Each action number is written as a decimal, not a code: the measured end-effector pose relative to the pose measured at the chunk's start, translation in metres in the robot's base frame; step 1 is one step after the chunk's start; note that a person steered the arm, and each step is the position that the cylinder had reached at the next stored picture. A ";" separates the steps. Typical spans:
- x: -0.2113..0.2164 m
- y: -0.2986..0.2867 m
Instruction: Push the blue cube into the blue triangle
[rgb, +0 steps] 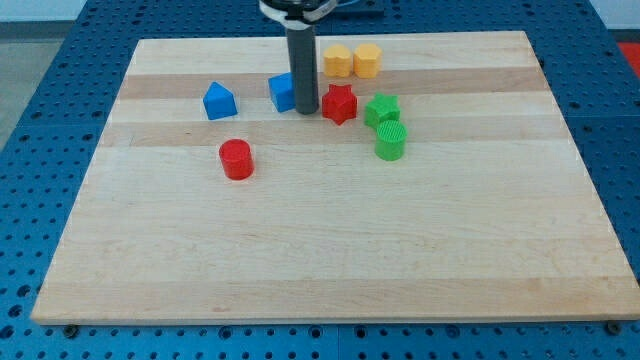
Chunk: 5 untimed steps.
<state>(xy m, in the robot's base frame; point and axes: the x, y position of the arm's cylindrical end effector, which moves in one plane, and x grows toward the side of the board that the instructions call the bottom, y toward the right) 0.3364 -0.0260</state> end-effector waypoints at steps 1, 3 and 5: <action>-0.024 0.007; -0.017 -0.032; -0.004 -0.070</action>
<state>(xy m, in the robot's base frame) 0.3324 -0.0959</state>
